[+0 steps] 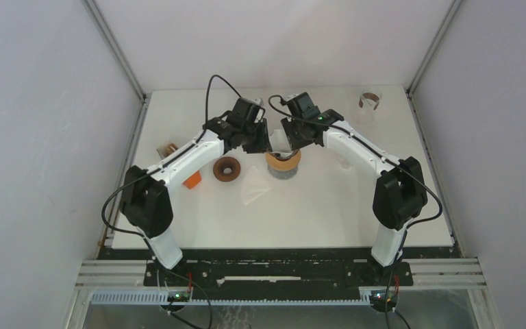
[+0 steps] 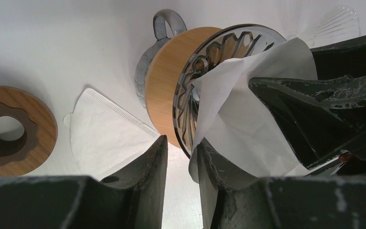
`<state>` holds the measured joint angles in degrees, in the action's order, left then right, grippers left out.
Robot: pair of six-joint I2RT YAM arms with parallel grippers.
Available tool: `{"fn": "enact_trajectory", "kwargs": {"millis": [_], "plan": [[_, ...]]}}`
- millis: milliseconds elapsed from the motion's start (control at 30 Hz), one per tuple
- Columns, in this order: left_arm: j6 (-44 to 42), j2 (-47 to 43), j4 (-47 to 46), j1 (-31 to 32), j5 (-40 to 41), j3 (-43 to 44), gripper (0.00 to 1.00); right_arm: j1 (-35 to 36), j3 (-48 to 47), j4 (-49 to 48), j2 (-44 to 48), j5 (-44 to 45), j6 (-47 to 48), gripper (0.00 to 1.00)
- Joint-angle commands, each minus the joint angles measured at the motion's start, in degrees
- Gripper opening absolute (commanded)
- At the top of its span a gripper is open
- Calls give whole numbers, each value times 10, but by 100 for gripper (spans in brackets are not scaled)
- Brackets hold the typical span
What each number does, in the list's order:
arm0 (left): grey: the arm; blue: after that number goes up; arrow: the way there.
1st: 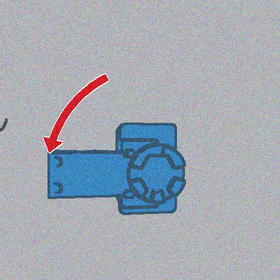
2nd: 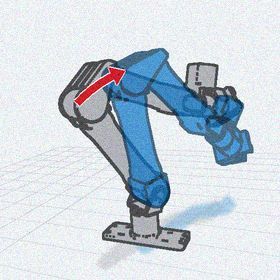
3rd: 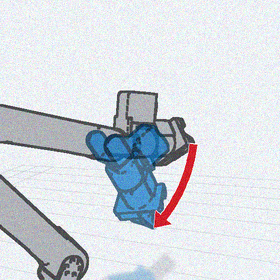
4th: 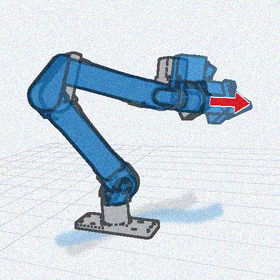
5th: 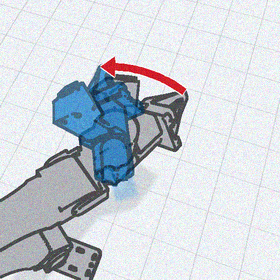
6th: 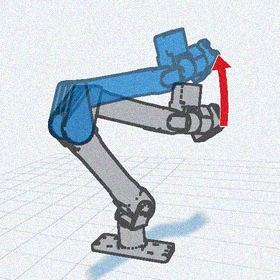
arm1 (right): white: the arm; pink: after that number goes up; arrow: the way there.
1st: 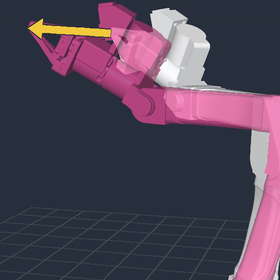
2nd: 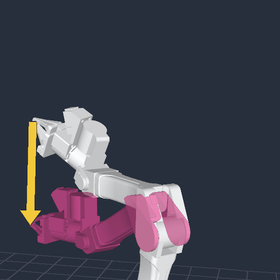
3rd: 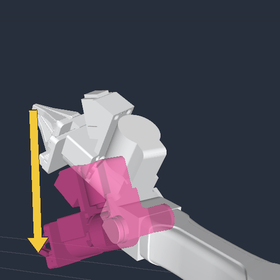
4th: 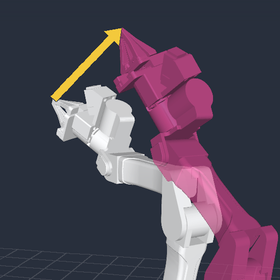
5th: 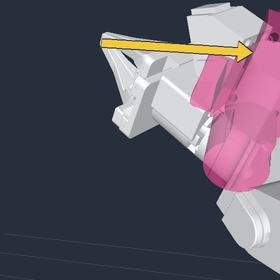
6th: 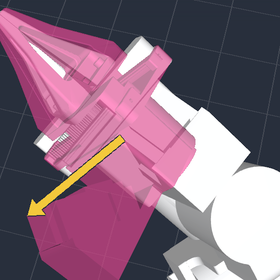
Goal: Place the coffee filter in the dripper
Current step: Place the coffee filter in the coffee dripper.
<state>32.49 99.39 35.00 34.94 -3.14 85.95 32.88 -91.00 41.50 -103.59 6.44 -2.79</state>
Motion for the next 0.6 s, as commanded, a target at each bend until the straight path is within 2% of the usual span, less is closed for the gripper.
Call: {"fn": "enact_trajectory", "kwargs": {"millis": [0, 100, 200, 333, 567], "plan": [[-15, -3, 1, 3, 15, 2, 34, 3, 1, -14, 14, 6, 11, 45], [-14, -5, 1, 3, 17, 4, 34, 2, 6, -24, 36, -4, 6, 46], [-13, -3, -1, 3, 15, 7, 34, -1, 14, -45, 55, -35, 3, 51], [-12, 0, -2, 3, 13, 6, 34, -14, 16, -54, 50, -65, -8, 55], [-8, -4, -14, 4, 16, -8, 34, -35, 40, -64, 27, -86, -18, 54]]}}
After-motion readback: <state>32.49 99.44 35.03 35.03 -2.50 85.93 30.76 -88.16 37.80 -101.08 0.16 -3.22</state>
